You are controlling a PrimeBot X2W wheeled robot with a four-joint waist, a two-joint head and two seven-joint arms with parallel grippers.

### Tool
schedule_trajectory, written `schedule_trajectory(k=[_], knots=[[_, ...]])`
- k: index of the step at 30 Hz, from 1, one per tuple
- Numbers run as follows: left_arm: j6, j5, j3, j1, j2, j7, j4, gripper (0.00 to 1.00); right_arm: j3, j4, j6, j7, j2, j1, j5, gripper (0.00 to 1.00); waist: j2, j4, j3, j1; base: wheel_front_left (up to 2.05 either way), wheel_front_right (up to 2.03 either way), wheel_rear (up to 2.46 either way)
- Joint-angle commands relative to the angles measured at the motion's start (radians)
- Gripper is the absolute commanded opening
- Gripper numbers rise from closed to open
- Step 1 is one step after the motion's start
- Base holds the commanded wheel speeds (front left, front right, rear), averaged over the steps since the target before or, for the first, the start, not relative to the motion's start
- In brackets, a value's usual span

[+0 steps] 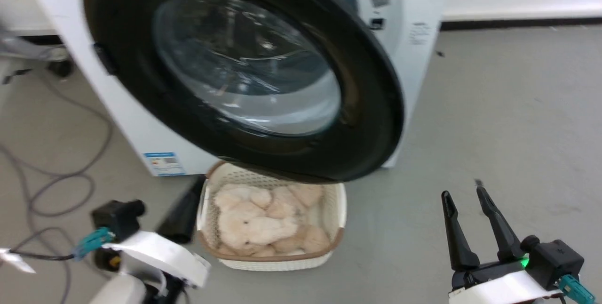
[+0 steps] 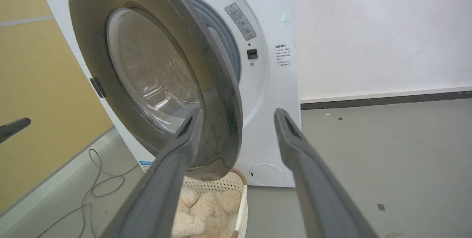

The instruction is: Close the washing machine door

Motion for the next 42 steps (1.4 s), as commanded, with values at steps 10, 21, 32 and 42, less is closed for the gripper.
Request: schedule_trajectory(k=[10,21,32,42], knots=[[0.047,0.332,0.263,0.179,-0.141,-0.031,-0.229,0.00,0.013,-0.003,0.001,-0.004,-0.015,0.022,-0.003,1.00,0.0000,0.113,-0.059,0.0000,0.00,0.00,0.00],[-0.015,0.560,0.296,0.329,-0.261,-0.031,-0.208,1.00,0.022,0.027,0.001,-0.004,-0.018,0.042,0.000,1.00,0.0000,0.128,-0.074,0.0000,0.00,0.00,0.00],[-0.048,0.653,0.349,0.320,-0.317,-0.031,-0.187,1.00,0.035,0.044,0.001,-0.004,-0.028,0.042,0.004,0.00,0.0000,0.136,-0.062,0.0000,0.00,0.00,0.00],[-0.063,0.690,0.368,0.270,-0.350,-0.031,-0.195,1.00,0.157,0.034,0.001,0.015,-0.169,-0.085,0.009,0.00,0.0000,0.176,0.025,0.0000,0.00,0.00,0.00]])
